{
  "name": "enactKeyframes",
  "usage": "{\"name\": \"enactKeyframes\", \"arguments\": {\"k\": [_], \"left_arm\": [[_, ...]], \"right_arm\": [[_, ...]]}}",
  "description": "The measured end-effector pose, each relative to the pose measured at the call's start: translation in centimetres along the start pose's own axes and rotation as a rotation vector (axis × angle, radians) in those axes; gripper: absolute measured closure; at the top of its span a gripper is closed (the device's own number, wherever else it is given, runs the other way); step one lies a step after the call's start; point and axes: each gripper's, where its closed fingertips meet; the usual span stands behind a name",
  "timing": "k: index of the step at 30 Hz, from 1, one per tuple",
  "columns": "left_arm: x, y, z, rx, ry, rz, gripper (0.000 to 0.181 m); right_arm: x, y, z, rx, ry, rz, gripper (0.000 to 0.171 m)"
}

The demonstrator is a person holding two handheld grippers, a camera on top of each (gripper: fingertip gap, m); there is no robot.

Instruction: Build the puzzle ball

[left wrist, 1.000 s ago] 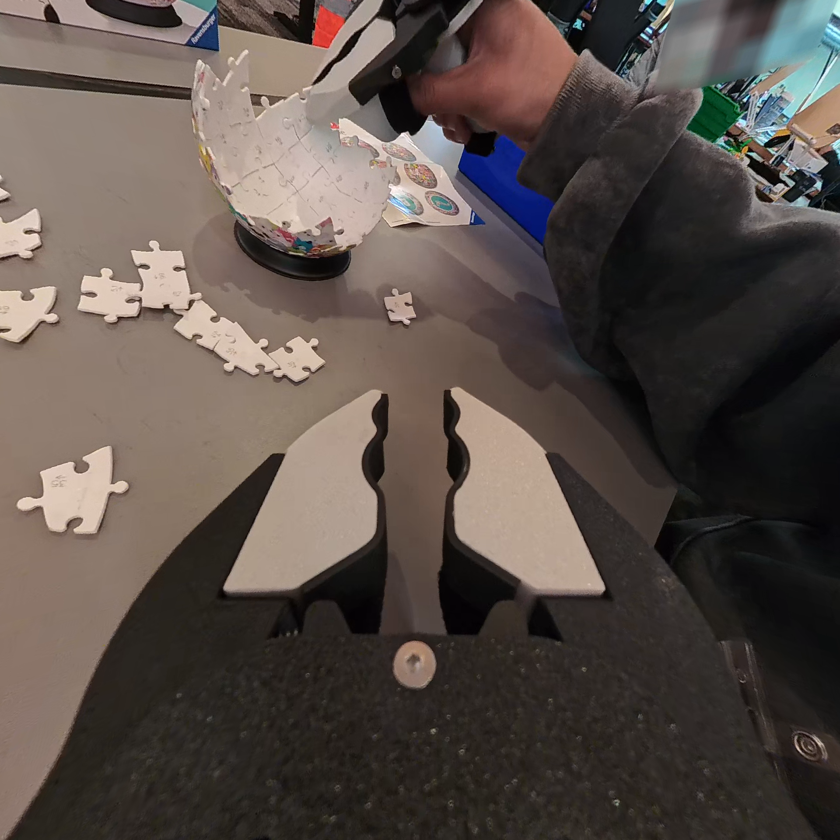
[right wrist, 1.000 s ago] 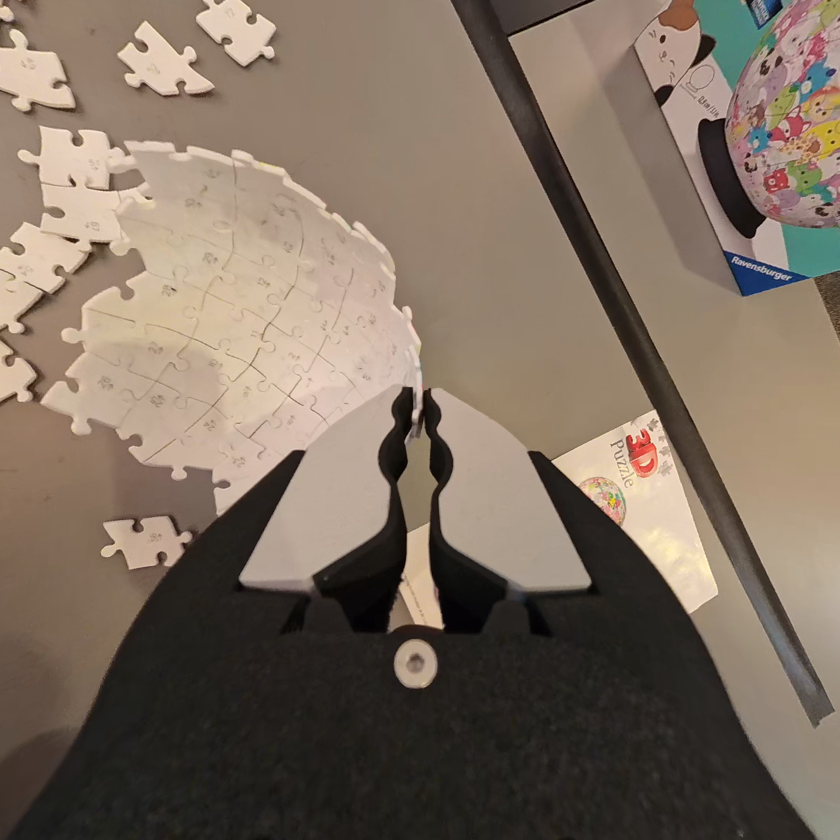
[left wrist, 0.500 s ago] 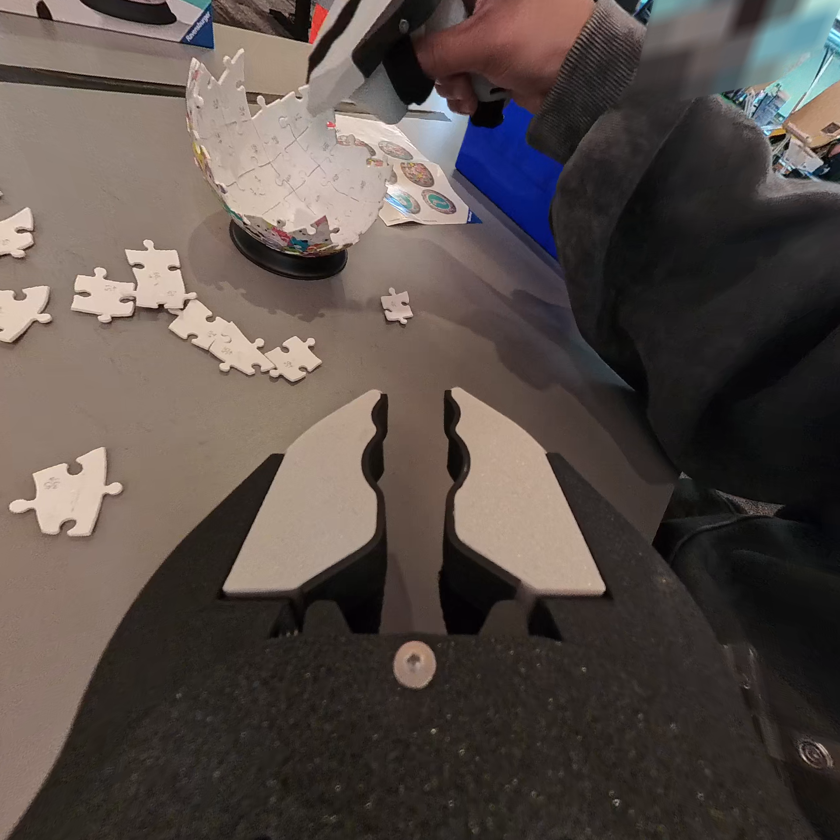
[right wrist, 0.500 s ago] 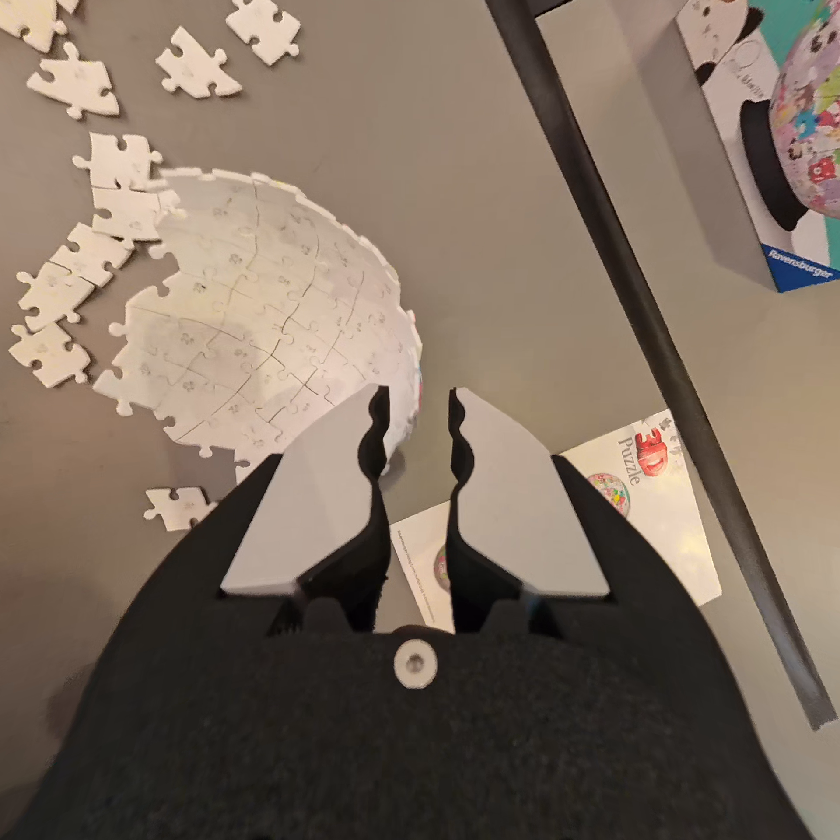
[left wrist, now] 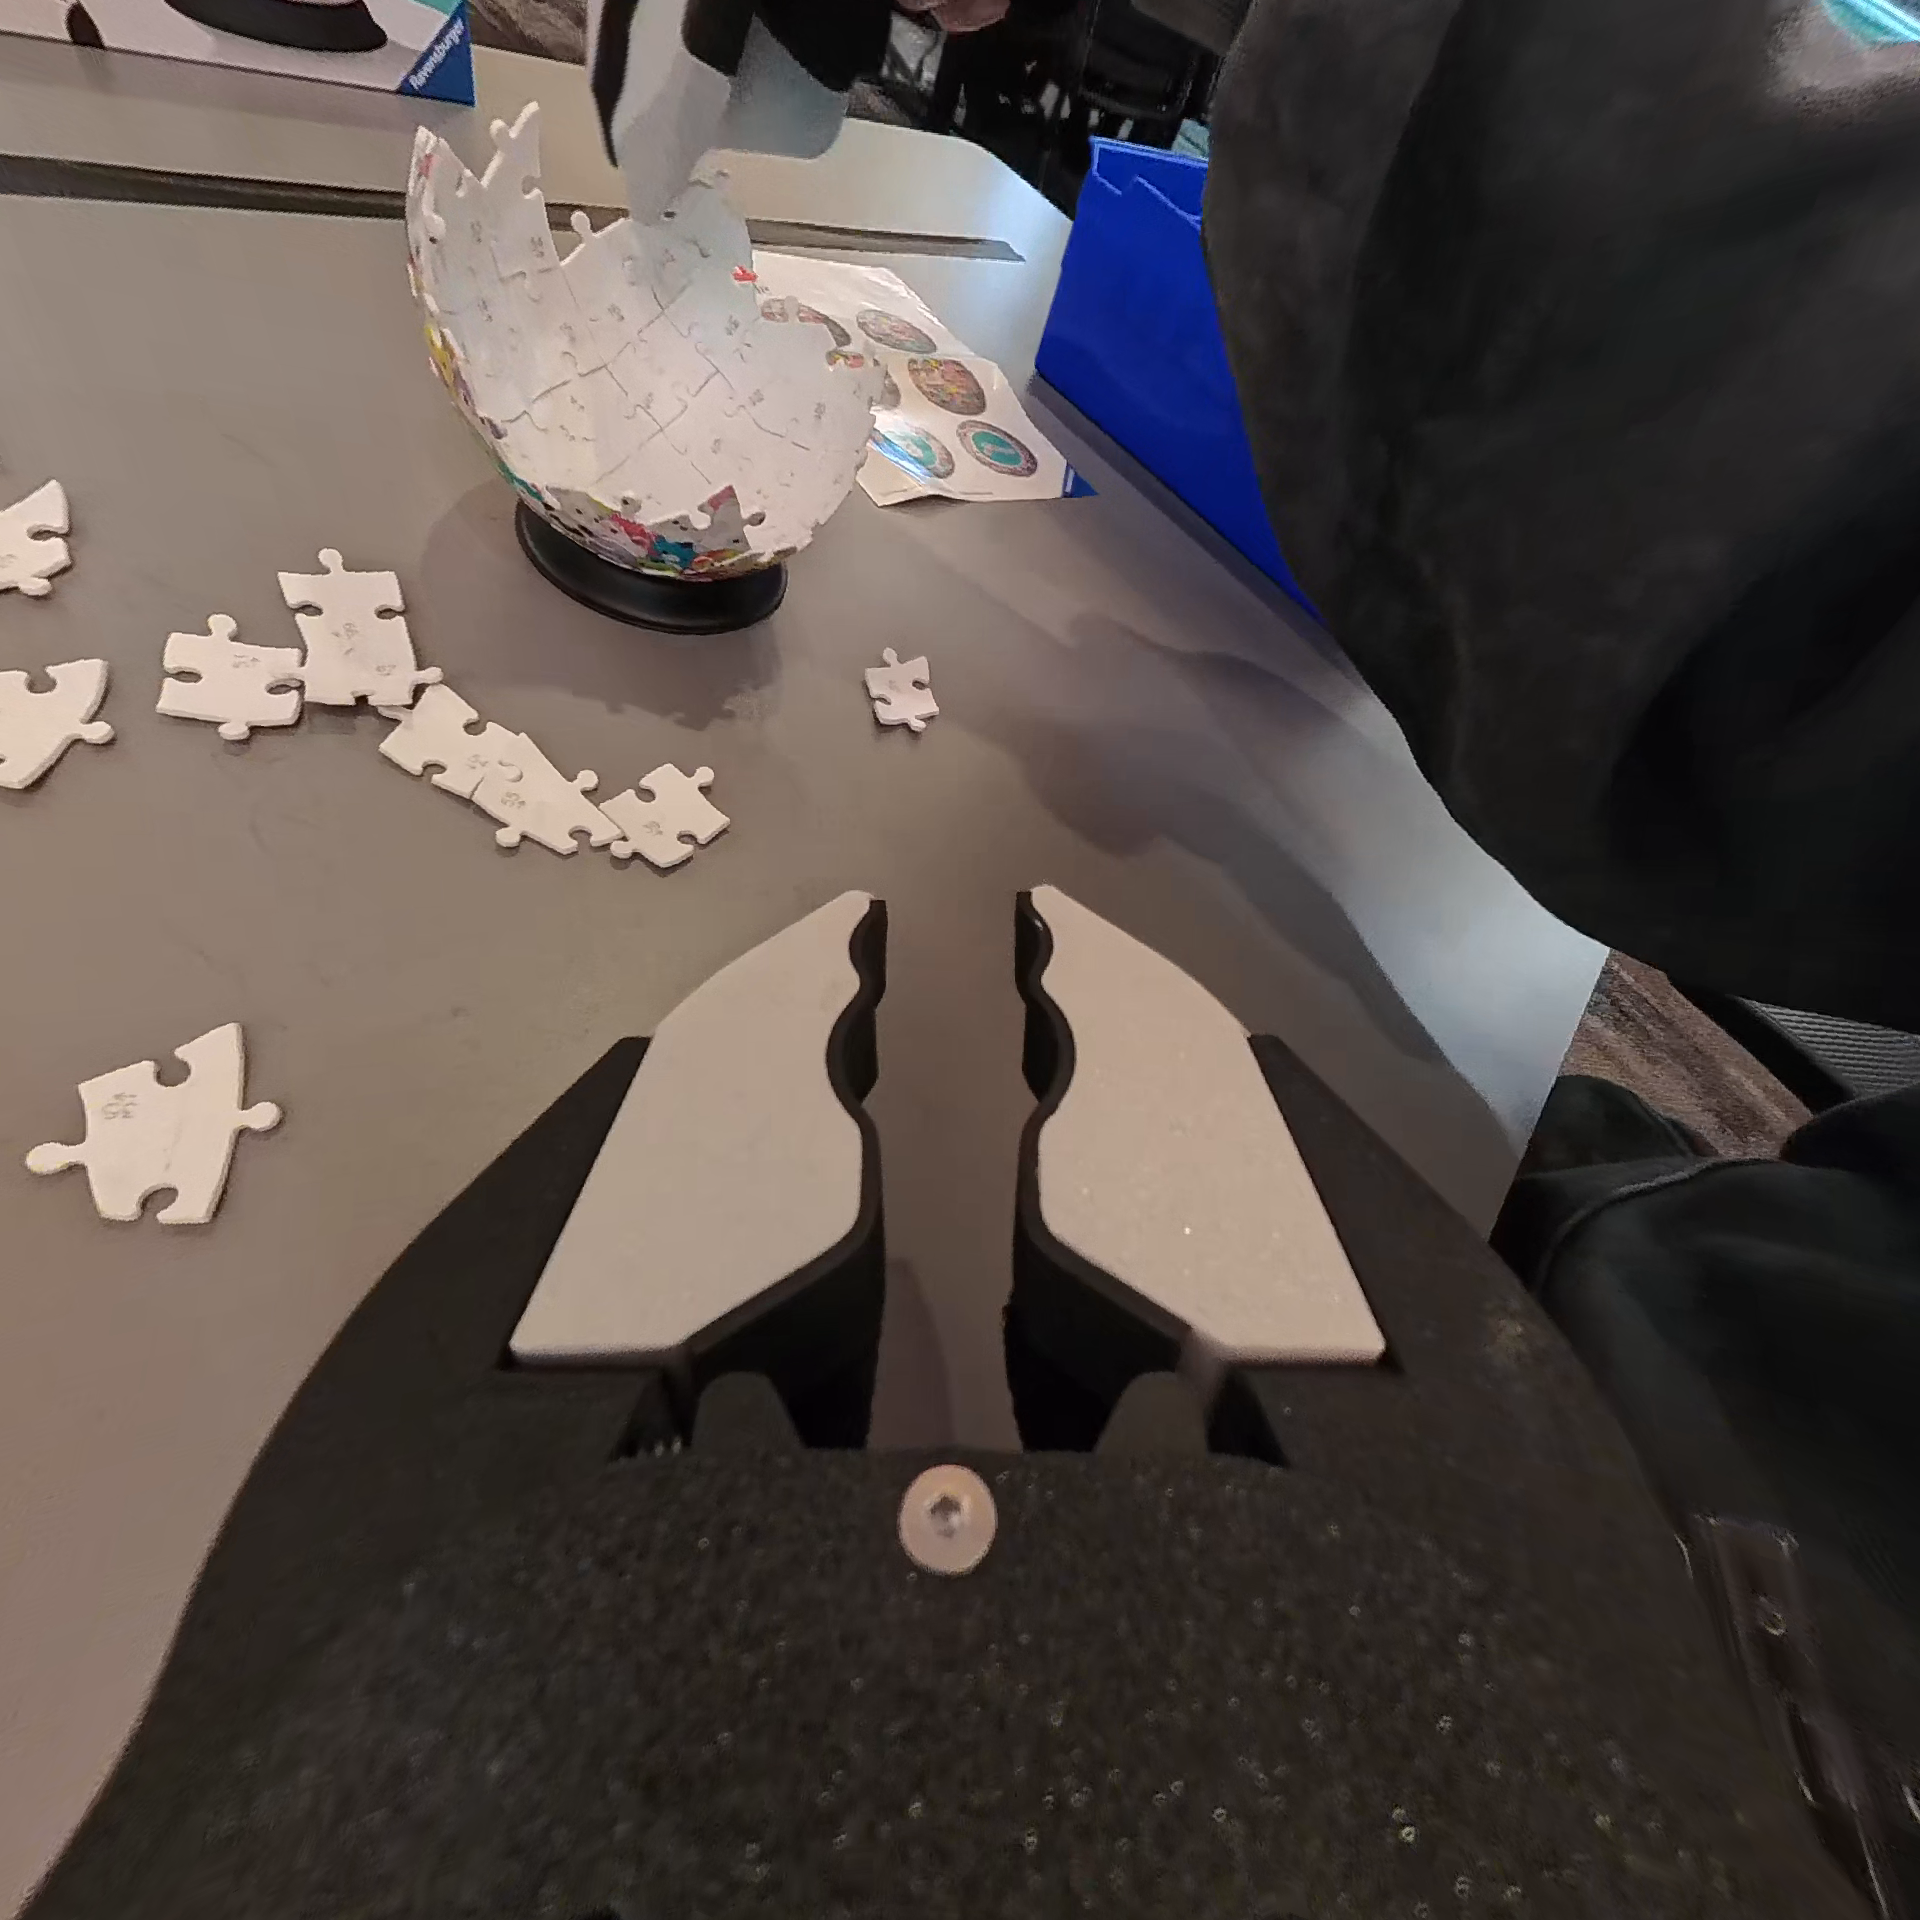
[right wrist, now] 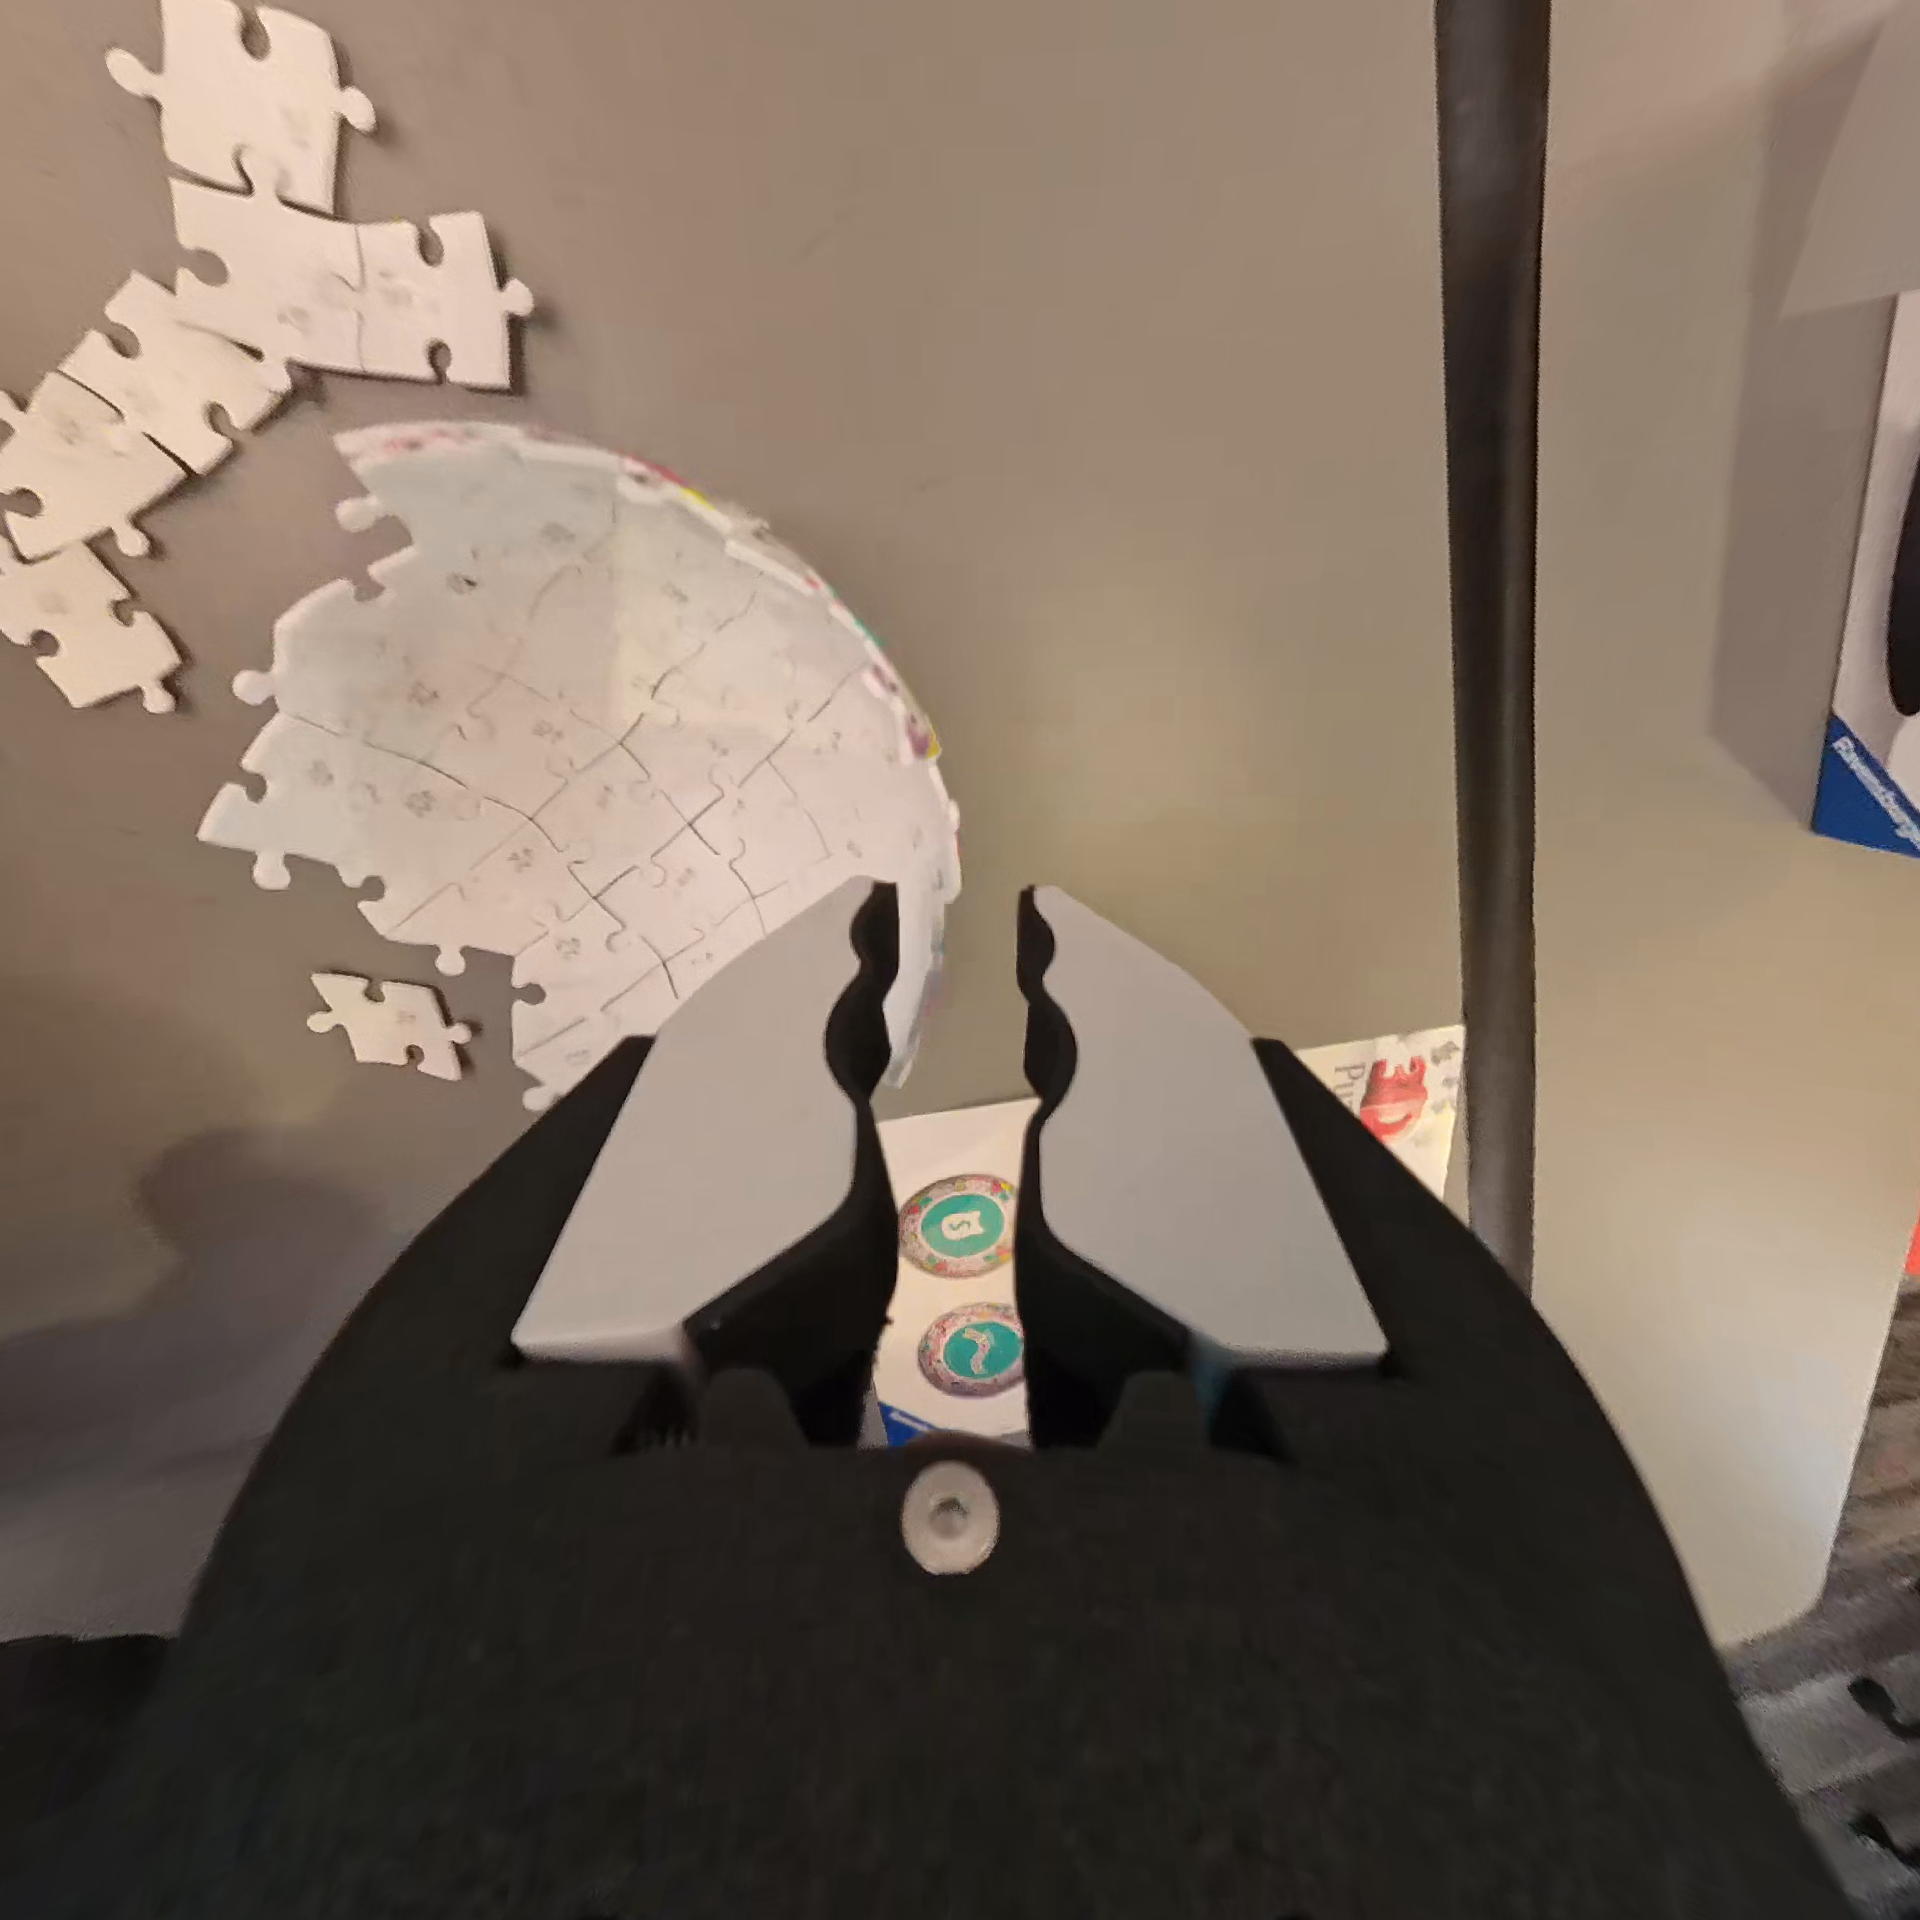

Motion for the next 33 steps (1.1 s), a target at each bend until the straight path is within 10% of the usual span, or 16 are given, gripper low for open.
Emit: {"name": "enactKeyframes", "arguments": {"k": [33], "left_arm": [[-0.2, 0.0, 0.0, -0.006, -0.011, 0.001, 0.158]], "right_arm": [[-0.1, 0.1, -0.3, 0.069, 0.088, 0.040, 0.156]]}}
Point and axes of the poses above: each gripper's, where its closed fingertips meet, x out along the fingers, y out of its top, z = x × y across the jaws, and after that the axes turned 9 degrees about y, right-handed
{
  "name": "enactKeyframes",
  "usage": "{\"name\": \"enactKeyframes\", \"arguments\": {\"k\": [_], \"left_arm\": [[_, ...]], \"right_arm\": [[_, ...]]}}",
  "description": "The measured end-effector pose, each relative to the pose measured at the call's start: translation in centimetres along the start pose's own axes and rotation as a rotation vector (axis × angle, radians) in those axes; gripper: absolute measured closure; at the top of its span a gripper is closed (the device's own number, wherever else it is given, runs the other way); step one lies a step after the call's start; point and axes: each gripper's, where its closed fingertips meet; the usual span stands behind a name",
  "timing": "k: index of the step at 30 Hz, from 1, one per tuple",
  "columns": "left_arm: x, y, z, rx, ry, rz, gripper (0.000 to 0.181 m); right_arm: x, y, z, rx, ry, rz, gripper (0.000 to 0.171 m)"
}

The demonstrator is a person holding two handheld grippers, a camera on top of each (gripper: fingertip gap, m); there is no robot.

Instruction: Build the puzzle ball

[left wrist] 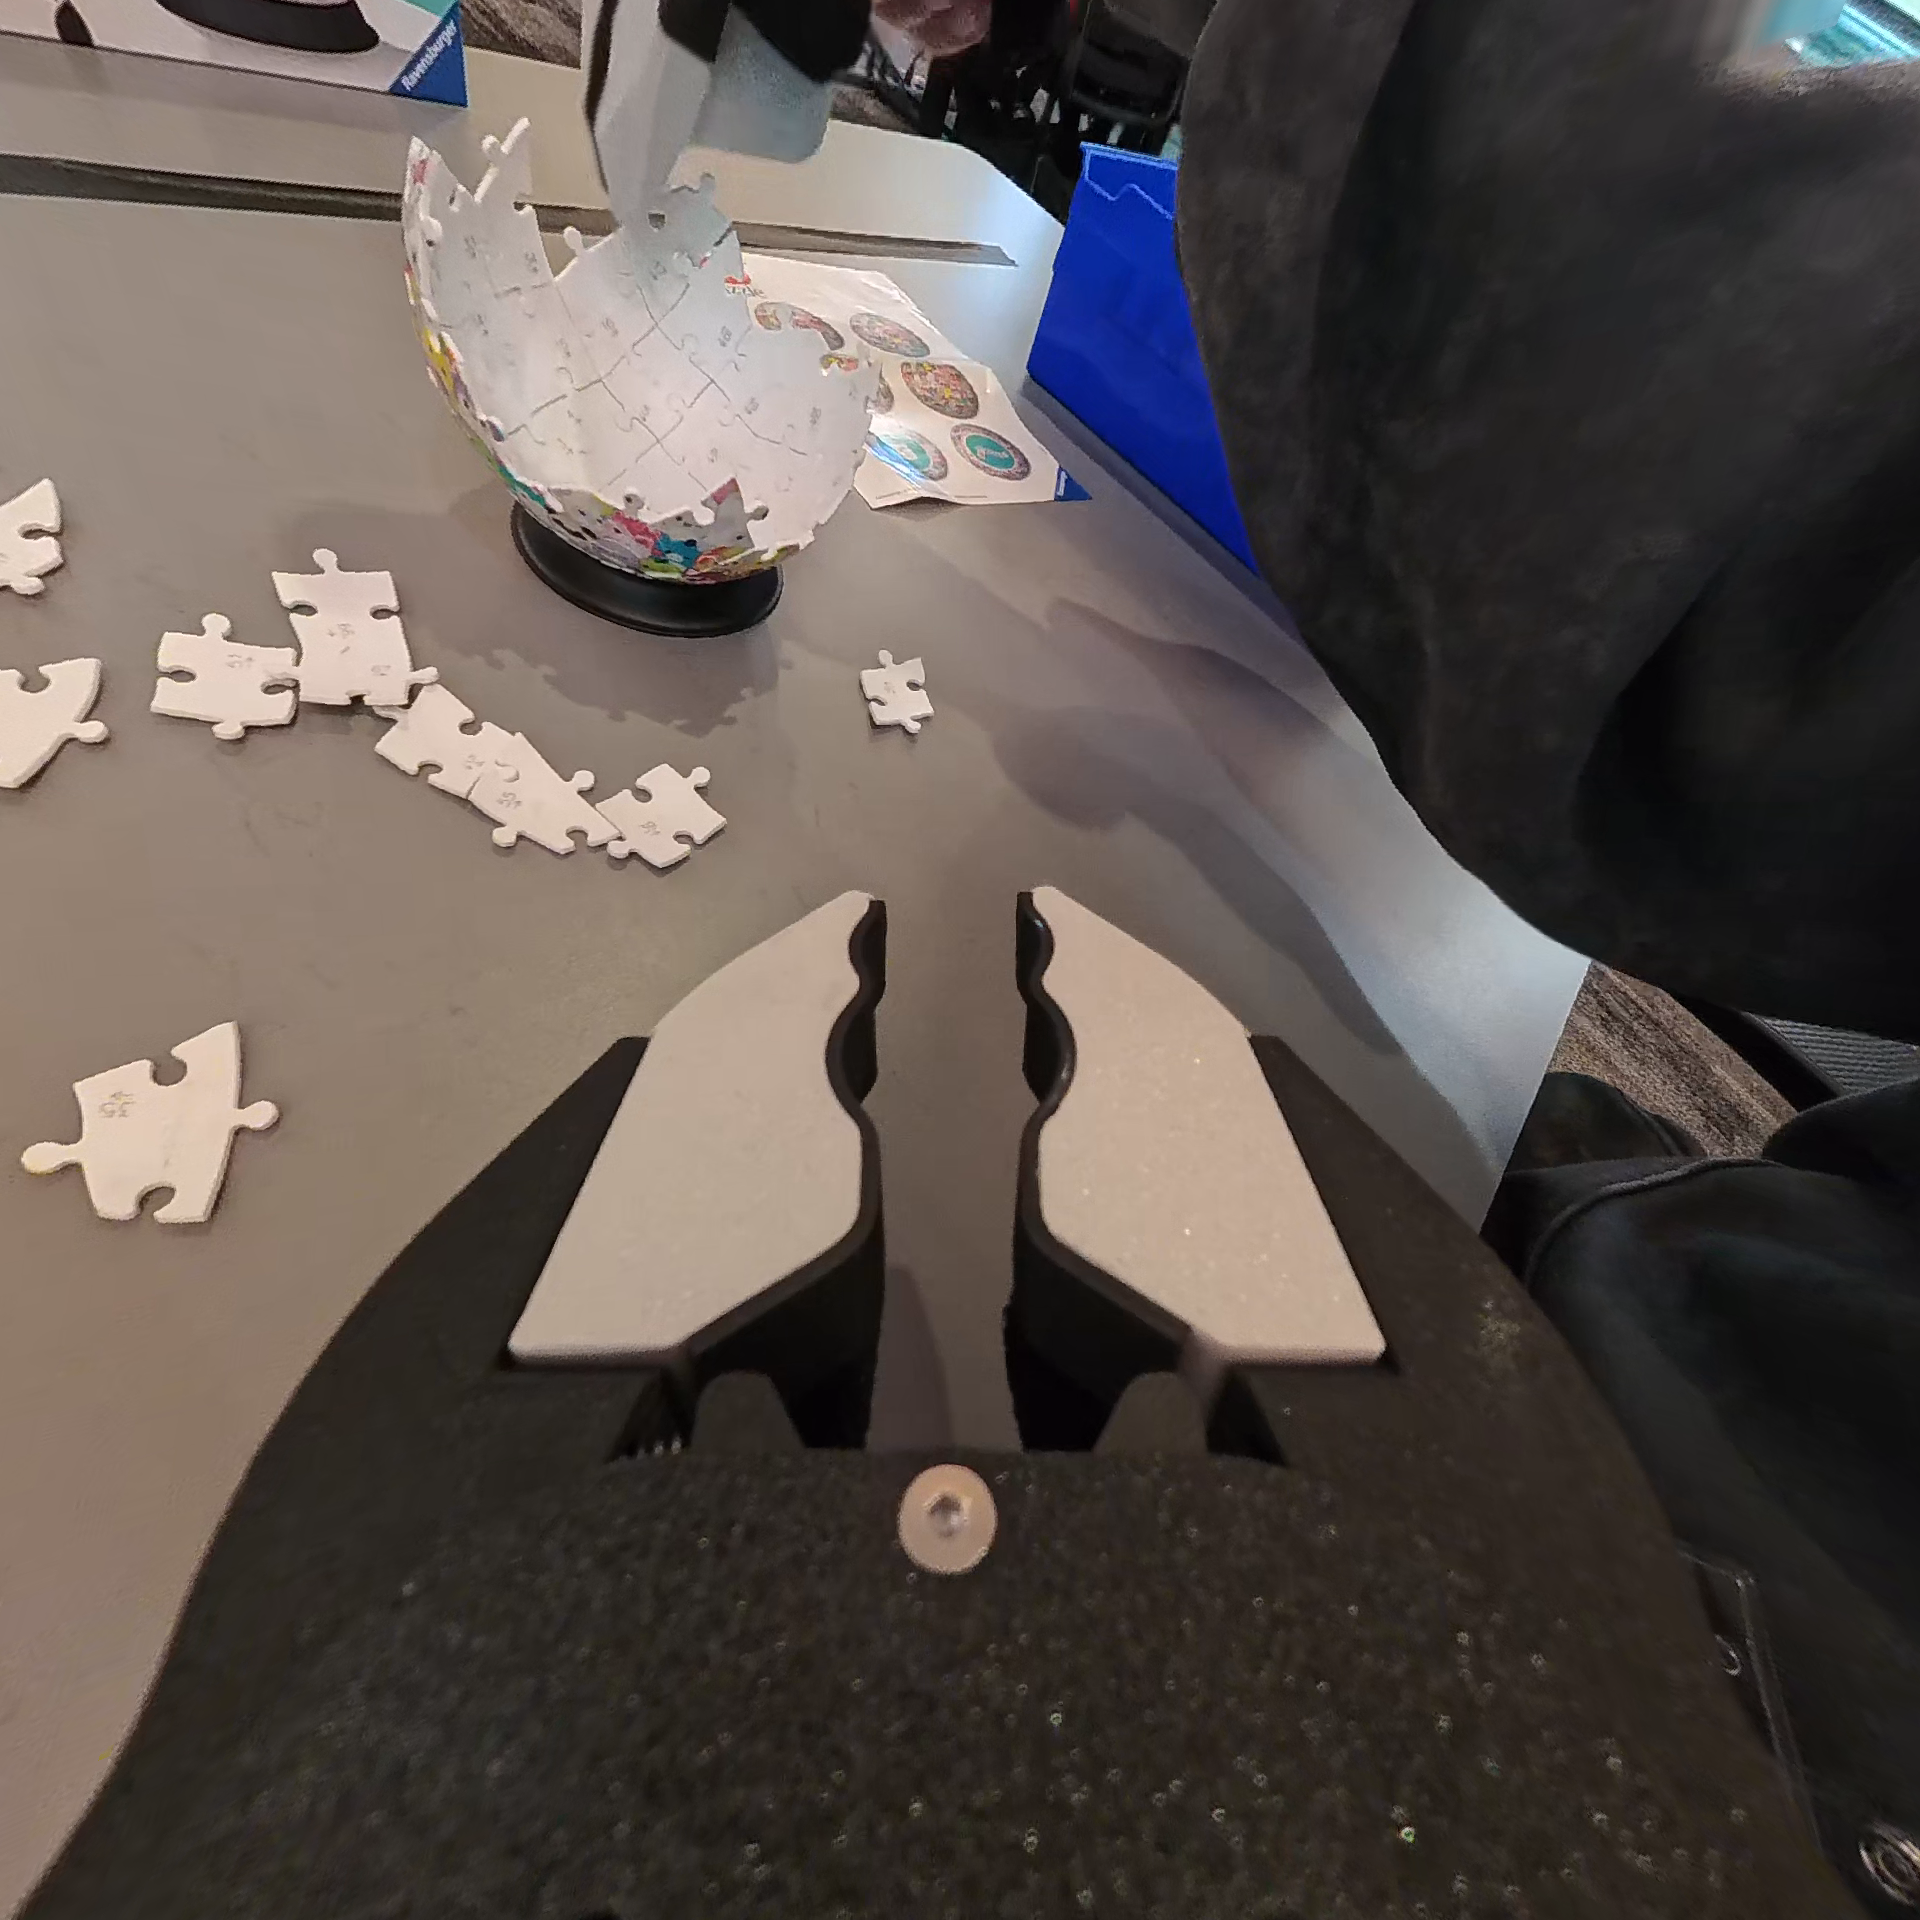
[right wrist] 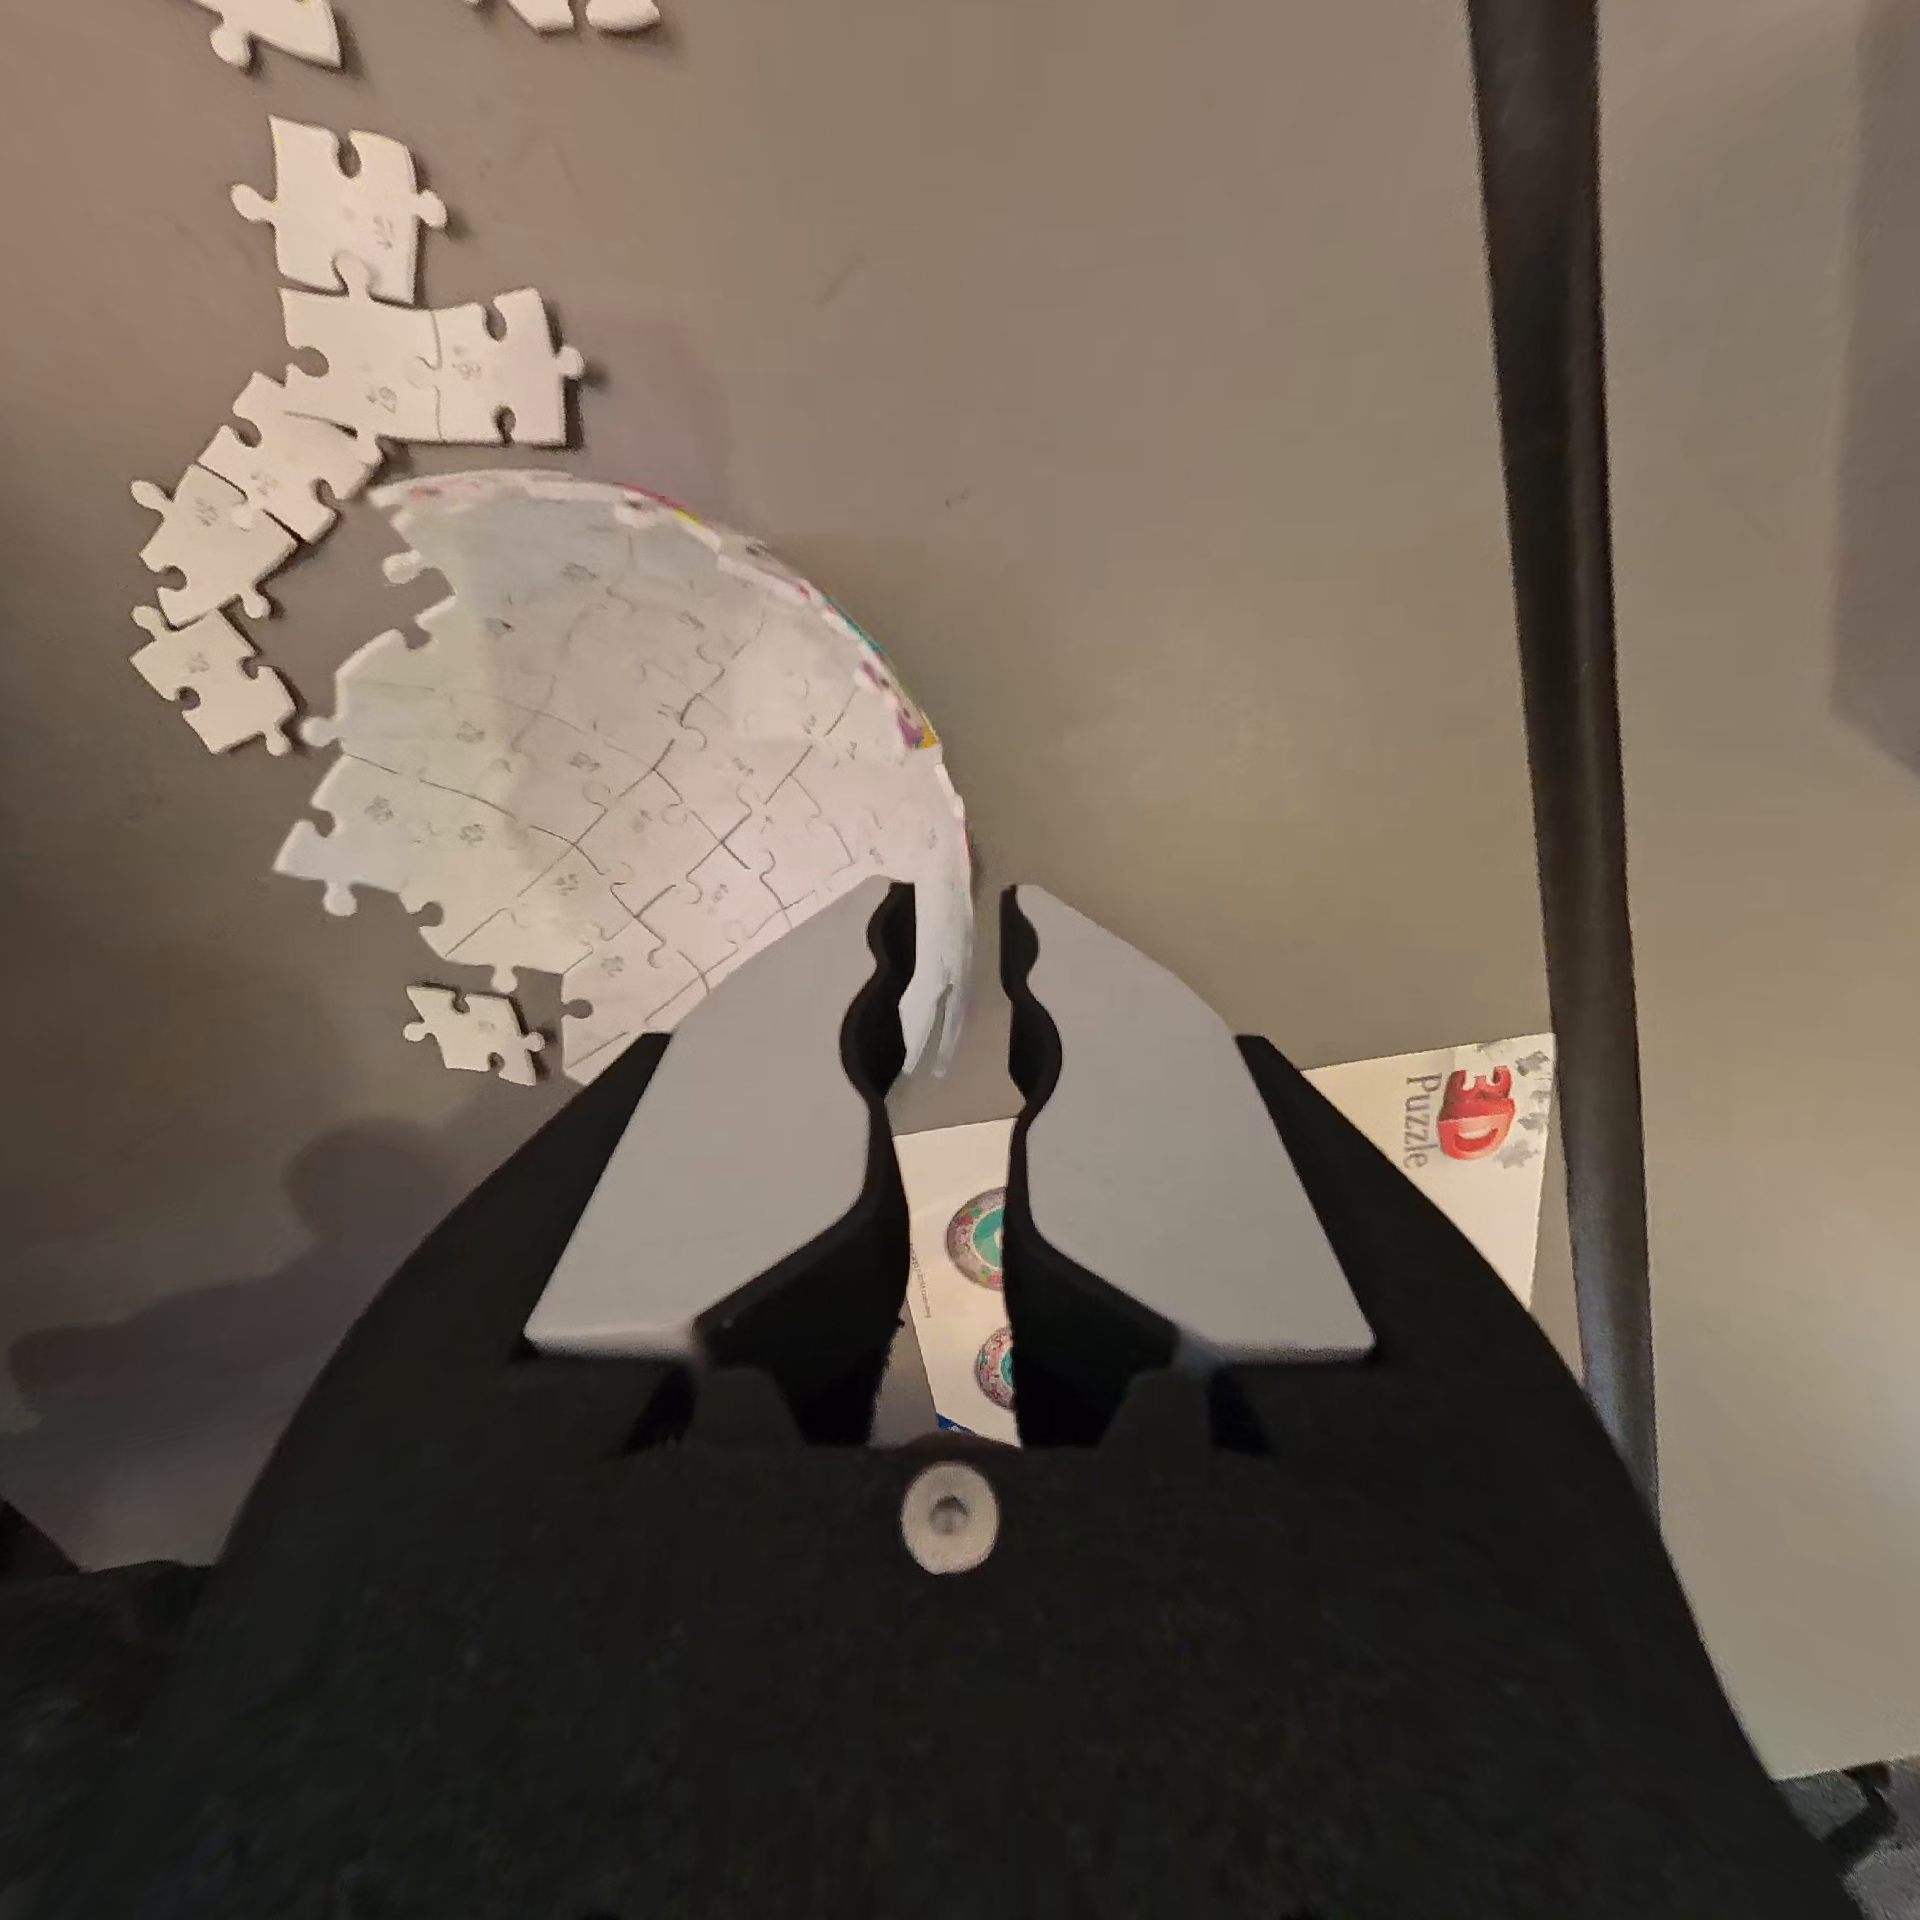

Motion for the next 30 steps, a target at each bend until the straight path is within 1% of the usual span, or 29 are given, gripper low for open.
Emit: {"name": "enactKeyframes", "arguments": {"k": [4, 6, 12, 16, 19, 25, 30], "left_arm": [[0.0, 0.0, 0.0, 0.000, 0.001, 0.000, 0.158], [0.0, 0.0, 0.0, 0.000, 0.001, 0.000, 0.158], [0.0, -0.1, 0.1, 0.001, -0.005, -0.004, 0.157], [0.0, 0.0, 0.2, 0.003, -0.007, -0.002, 0.157], [0.0, 0.0, 0.2, 0.001, -0.007, -0.002, 0.157], [0.0, -0.1, 0.2, 0.002, -0.008, -0.004, 0.157], [0.1, -0.1, 0.3, 0.004, -0.008, -0.006, 0.157]], "right_arm": [[-2.3, -0.3, 0.1, 0.066, -0.064, 0.116, 0.153], [-2.6, -1.1, 0.0, 0.108, -0.096, 0.160, 0.150], [-1.0, -3.2, -0.6, 0.144, -0.190, 0.241, 0.148], [-0.6, -2.7, -0.8, 0.153, -0.187, 0.328, 0.155], [-0.4, -3.0, -0.3, 0.160, -0.201, 0.324, 0.159], [0.2, -3.4, -0.4, 0.158, -0.191, 0.319, 0.159], [0.5, -3.3, -0.5, 0.149, -0.191, 0.317, 0.165]]}}
Point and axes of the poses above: each gripper's, where its closed fingertips meet, x out along the fingers, y out of its top, z = x × y across the jaws, and after that the axes turned 9 degrees about y, right-handed
